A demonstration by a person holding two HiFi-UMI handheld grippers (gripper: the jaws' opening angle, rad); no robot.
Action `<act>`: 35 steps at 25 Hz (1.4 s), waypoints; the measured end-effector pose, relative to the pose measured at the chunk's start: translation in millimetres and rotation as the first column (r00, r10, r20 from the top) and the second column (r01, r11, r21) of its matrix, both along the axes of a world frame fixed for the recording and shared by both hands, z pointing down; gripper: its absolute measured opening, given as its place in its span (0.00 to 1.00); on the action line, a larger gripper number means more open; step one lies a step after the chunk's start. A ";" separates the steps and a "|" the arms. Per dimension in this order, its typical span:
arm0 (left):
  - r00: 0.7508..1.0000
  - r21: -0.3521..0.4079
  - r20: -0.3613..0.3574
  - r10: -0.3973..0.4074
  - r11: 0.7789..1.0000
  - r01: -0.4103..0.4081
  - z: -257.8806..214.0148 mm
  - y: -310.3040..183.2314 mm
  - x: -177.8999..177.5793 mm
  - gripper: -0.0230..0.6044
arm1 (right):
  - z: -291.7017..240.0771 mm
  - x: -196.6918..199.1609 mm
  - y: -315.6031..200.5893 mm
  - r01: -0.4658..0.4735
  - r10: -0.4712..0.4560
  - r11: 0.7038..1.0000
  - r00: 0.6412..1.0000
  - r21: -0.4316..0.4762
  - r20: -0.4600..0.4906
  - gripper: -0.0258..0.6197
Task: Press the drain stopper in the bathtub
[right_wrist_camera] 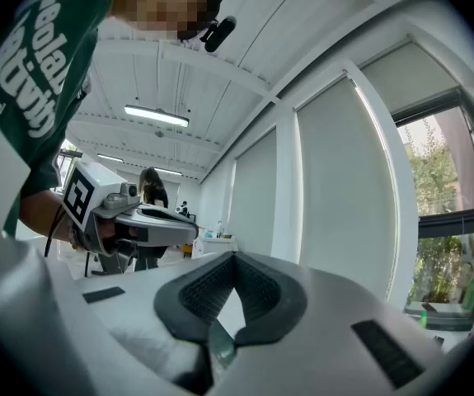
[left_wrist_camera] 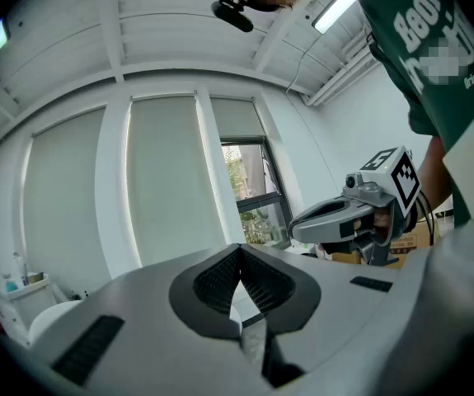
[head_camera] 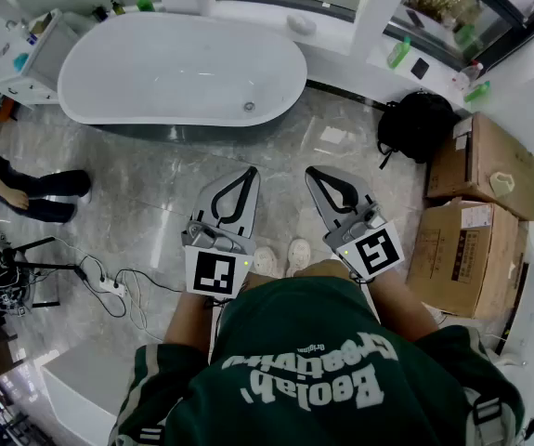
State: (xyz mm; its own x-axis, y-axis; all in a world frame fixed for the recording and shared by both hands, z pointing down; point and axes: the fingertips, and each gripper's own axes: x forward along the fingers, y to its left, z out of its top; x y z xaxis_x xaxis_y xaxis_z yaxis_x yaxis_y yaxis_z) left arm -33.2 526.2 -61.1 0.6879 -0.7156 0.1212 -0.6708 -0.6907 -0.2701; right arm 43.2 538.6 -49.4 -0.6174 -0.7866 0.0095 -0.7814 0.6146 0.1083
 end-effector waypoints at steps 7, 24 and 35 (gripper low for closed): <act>1.000 -0.002 0.021 -0.017 1.000 0.017 3.0 -3.4 20.6 0.05 | 3.9 22.9 -3.6 -0.007 0.010 0.999 0.999 -0.046 0.050 0.06; 0.995 -0.023 0.034 -0.099 0.995 0.100 12.4 -14.3 61.4 0.05 | 10.5 70.4 -1.9 0.049 -0.047 0.999 0.992 -0.017 0.115 0.06; 0.990 -0.005 0.065 -0.125 0.992 0.126 7.6 -35.2 67.6 0.05 | 15.0 87.0 -18.5 0.026 -0.023 0.999 0.989 -0.020 0.147 0.06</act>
State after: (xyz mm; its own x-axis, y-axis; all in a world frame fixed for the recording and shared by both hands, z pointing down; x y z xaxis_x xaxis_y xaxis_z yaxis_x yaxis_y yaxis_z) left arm 34.4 491.0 -53.4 0.5835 -0.7942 0.1694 -0.7337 -0.6050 -0.3092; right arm 130.2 520.0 -34.4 -0.6321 -0.7721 -0.0661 -0.7728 0.6344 -0.0200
